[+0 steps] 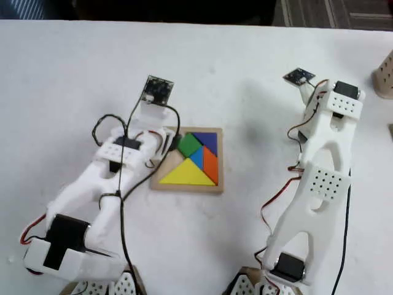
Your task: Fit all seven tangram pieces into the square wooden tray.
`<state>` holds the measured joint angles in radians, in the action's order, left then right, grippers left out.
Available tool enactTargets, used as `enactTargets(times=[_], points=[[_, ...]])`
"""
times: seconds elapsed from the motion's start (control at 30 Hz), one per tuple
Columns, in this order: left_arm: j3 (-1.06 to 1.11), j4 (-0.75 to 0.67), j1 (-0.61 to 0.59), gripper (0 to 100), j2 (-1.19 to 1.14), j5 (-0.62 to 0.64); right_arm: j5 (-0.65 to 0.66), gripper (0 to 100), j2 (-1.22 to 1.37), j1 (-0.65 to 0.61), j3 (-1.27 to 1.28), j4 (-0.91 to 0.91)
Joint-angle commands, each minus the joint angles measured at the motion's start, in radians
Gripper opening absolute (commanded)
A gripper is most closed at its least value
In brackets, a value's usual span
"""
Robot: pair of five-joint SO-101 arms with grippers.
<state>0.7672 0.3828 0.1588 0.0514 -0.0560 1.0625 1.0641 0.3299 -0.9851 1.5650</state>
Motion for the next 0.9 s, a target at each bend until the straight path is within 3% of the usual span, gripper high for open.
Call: enactTargets(times=[0.0, 0.17, 0.27, 0.5, 0.63, 0.87], points=[[-0.057, -0.015, -0.010, 24, 0.002, -0.002, 0.014, 26.7, 0.010, 0.016, -0.018, -0.010], [-0.057, -0.015, -0.010, 24, 0.002, -0.002, 0.012, 1.7, 0.002, 0.015, -0.018, -0.010], [-0.057, -0.015, -0.010, 24, 0.002, -0.002, 0.012, 5.6, 0.002, 0.015, -0.018, 0.001], [-0.057, -0.015, -0.010, 24, 0.004, -0.002, 0.006, 1.7, -0.030, 0.008, -0.020, 0.076], [-0.057, -0.015, -0.033, 24, 0.008, 0.003, -0.124, 1.7, -0.117, -0.008, -0.012, 0.154], [-0.063, -0.014, -0.084, 24, 0.033, 0.005, -0.496, 1.7, -0.371, -0.067, 0.149, 0.156]])
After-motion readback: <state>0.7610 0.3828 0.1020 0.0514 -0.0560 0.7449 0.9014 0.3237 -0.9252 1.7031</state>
